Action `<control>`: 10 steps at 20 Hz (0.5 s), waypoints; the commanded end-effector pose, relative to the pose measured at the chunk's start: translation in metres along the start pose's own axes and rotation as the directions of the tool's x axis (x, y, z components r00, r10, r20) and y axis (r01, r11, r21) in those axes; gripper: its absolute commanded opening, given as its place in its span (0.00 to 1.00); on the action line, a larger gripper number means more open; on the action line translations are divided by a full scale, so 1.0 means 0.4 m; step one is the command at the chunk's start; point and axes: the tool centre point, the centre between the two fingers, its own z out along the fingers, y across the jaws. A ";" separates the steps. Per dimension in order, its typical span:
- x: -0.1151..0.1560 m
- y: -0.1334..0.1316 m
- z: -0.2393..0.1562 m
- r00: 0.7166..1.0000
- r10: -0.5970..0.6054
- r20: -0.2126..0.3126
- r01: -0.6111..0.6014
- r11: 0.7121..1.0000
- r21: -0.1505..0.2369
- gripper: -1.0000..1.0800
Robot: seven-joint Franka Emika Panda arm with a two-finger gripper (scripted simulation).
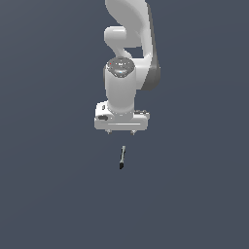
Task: Pick up the object and move it to a goal position.
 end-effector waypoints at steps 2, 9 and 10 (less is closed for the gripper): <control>0.000 -0.002 -0.001 1.000 -0.001 0.000 0.001 1.000 0.000 0.96; -0.003 -0.066 -0.018 0.999 -0.046 0.008 0.046 0.999 -0.007 0.96; -0.002 -0.069 -0.019 0.999 -0.047 0.008 0.047 0.999 -0.007 0.96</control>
